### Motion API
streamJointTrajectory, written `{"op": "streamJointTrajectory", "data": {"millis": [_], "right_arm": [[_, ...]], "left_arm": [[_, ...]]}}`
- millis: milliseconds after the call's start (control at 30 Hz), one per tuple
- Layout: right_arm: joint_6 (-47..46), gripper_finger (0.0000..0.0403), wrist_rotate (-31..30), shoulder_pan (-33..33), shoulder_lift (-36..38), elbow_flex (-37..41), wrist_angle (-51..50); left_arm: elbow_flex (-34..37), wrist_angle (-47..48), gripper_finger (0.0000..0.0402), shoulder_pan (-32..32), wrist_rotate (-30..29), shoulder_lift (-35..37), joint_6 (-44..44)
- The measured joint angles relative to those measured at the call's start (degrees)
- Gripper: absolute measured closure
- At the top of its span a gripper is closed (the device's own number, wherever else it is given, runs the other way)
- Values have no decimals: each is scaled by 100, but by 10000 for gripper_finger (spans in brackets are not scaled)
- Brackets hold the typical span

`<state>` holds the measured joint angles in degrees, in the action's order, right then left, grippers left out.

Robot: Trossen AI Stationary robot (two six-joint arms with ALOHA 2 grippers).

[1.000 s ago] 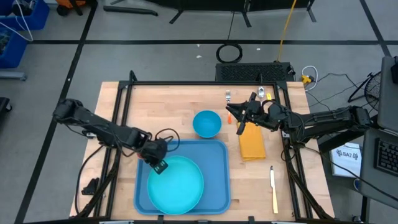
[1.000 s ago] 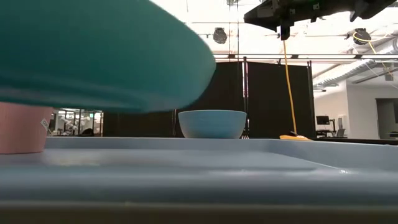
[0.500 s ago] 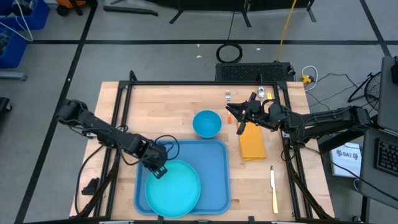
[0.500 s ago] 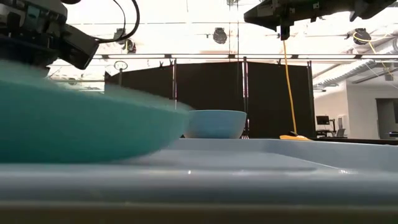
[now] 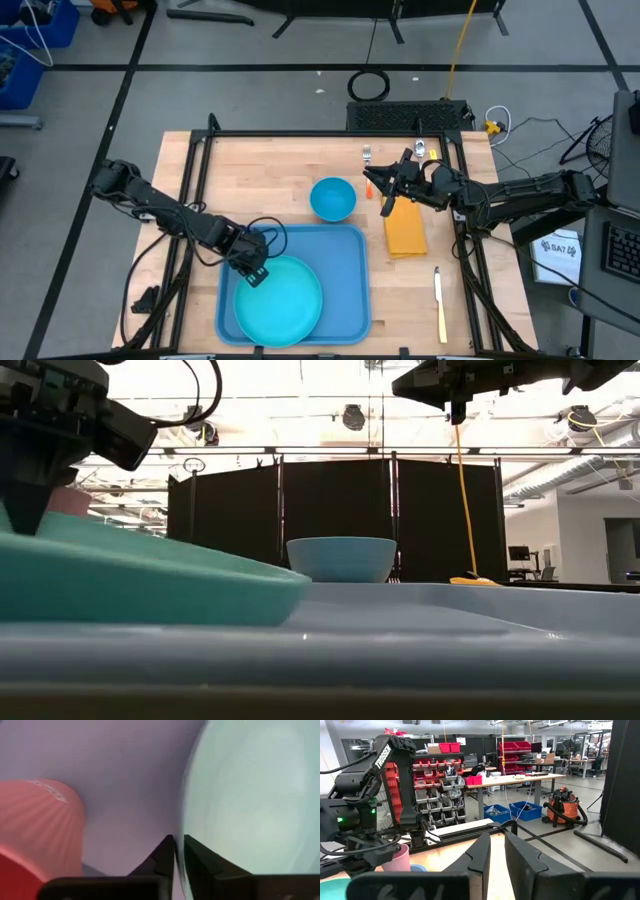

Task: Set up tray
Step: Put the green plate on the blue tray

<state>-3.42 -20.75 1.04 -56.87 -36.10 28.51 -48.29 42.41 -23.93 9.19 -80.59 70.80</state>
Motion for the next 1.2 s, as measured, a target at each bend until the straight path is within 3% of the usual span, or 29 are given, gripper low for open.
{"op": "streamJointTrajectory", "data": {"millis": [200,467,767,1200], "right_arm": [[0,355,2,0,1,0,-2],[0,355,2,0,1,0,-2],[2,355,2,-1,0,0,-2],[2,355,2,0,-1,0,0]], "left_arm": [[-2,-11,309,-6,-27,1,-128],[5,-65,301,-4,-113,1,-146],[-72,-1856,300,5,-85,2,-539],[-963,-1392,300,-179,-90,-230,-1324]]}}
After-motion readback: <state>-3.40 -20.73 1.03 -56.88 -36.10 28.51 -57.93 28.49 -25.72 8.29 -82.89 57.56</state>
